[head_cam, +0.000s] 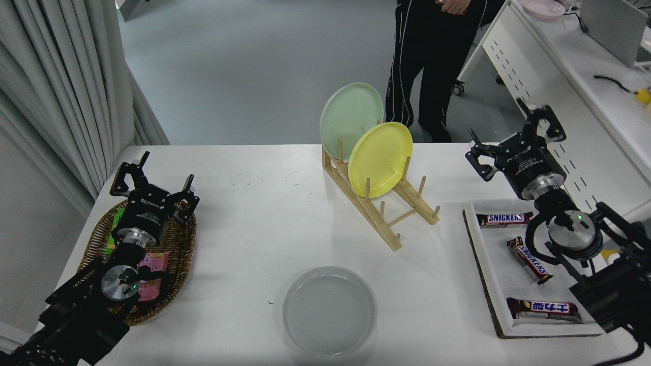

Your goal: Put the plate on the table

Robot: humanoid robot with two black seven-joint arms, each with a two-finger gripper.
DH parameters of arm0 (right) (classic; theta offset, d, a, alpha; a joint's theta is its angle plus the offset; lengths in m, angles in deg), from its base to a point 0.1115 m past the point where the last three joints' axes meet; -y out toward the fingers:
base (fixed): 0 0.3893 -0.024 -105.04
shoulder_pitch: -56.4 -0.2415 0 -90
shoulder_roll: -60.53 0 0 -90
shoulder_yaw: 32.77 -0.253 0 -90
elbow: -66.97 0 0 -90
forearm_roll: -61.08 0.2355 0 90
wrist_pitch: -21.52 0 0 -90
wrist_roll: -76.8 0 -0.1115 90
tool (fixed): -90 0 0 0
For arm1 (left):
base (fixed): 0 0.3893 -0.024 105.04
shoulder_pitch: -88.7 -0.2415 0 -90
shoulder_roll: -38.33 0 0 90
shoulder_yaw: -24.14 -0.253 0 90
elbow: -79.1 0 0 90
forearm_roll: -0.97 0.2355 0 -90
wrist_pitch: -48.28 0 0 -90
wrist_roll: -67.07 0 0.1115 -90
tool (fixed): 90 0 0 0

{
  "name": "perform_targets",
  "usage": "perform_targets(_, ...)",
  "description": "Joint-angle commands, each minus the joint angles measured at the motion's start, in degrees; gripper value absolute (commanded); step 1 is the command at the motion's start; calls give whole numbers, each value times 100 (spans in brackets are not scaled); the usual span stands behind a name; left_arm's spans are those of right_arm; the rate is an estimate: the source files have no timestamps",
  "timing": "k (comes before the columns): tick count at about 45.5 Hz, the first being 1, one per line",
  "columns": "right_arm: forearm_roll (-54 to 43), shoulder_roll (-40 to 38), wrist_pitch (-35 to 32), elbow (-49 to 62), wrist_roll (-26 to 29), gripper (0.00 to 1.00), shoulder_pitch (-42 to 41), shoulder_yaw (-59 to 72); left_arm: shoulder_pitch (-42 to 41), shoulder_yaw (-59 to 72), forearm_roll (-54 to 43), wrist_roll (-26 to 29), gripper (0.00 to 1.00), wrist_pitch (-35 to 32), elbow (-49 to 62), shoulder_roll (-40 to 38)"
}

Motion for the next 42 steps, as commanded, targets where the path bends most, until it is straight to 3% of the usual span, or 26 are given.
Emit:
perform_targets(1,-339,136,-460,295,-16,100,218,-198,0,2,0,0,100,0,0,7)
perform_targets(42,-312,162,-557,444,-68,100,174,83,0,-6,0,0,100,0,0,-1)
